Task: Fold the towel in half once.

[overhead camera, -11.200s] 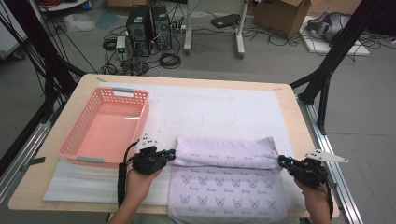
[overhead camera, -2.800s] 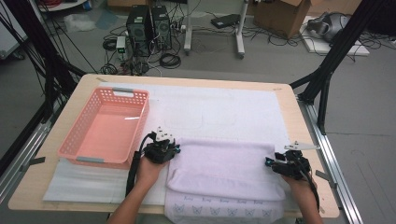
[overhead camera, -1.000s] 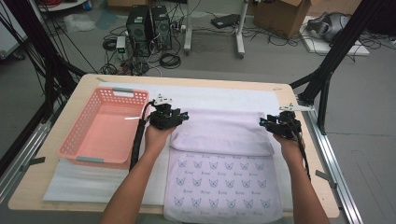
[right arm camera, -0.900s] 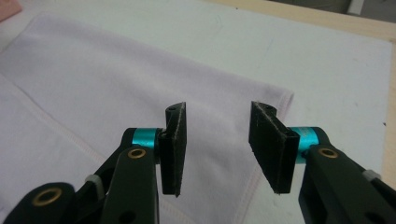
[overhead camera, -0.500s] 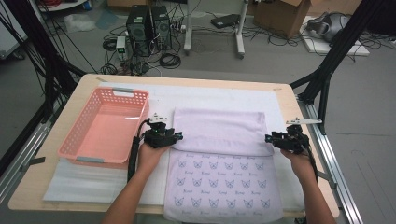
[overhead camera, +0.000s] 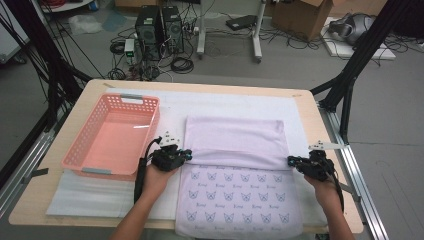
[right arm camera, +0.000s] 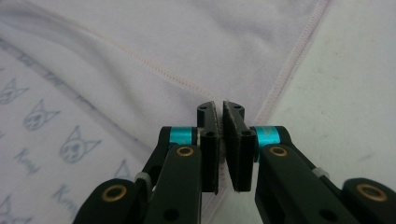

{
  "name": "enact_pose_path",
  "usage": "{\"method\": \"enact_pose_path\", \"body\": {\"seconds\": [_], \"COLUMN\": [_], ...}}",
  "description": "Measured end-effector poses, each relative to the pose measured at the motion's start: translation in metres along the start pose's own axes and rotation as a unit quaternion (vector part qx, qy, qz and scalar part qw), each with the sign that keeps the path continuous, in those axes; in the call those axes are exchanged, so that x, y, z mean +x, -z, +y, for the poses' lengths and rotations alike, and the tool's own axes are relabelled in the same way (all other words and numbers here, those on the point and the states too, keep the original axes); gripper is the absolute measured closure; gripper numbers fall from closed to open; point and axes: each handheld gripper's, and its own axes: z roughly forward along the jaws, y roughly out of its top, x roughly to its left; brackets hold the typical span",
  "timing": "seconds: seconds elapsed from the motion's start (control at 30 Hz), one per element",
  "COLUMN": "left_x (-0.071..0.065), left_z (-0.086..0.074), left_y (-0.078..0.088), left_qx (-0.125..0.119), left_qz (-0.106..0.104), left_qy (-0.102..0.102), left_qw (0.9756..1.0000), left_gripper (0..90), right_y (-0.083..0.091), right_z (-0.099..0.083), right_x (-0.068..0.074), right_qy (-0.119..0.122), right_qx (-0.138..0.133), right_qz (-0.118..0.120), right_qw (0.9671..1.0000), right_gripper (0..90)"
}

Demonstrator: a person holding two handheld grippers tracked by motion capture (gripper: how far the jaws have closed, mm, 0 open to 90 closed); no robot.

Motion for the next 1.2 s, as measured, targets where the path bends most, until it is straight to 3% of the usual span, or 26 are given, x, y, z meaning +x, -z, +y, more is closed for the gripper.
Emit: {"method": "enact_pose_path", "body": {"seconds": [0.1, 0.27, 0.43, 0.77, 0.83, 0.9, 0.93, 1.07, 1.2], "left_x": [-0.004, -0.014, -0.024, -0.035, -0.037, -0.039, -0.040, -0.049, -0.056], "left_z": [-0.013, -0.027, -0.038, -0.054, -0.056, -0.053, -0.052, -0.047, -0.048], "left_y": [0.012, 0.026, 0.037, 0.059, 0.060, 0.059, 0.059, 0.050, 0.039], "left_qx": [-0.017, -0.028, -0.027, -0.028, -0.026, -0.037, -0.042, -0.040, -0.013], "left_qz": [-0.011, -0.023, -0.034, -0.053, -0.044, -0.041, -0.041, -0.054, -0.057], "left_qy": [0.010, 0.001, -0.009, -0.002, -0.008, -0.009, -0.013, -0.038, -0.055], "left_qw": [0.9997, 0.9993, 0.9990, 0.9982, 0.9986, 0.9984, 0.9982, 0.9970, 0.9968], "left_gripper": [85.7, 85.7, 85.5, 84.7, 75.2, 60.6, 55.3, 49.6, 51.2], "right_y": [0.010, 0.021, 0.032, 0.059, 0.058, 0.058, 0.058, 0.056, 0.044], "right_z": [-0.009, -0.027, -0.040, -0.059, -0.063, -0.062, -0.061, -0.054, -0.052], "right_x": [0.007, 0.019, 0.027, 0.041, 0.044, 0.047, 0.048, 0.057, 0.063], "right_qy": [0.012, 0.023, 0.028, 0.036, 0.040, 0.044, 0.044, 0.060, 0.074], "right_qx": [-0.010, -0.021, -0.025, -0.023, -0.017, -0.014, -0.021, -0.042, -0.019], "right_qz": [0.001, 0.006, 0.011, 0.031, 0.030, 0.020, 0.018, 0.029, 0.027], "right_qw": [0.9999, 0.9995, 0.9993, 0.9986, 0.9986, 0.9987, 0.9986, 0.9969, 0.9967], "right_gripper": [84.9, 84.9, 84.9, 85.3, 81.7, 64.1, 60.4, 55.2, 57.5]}}
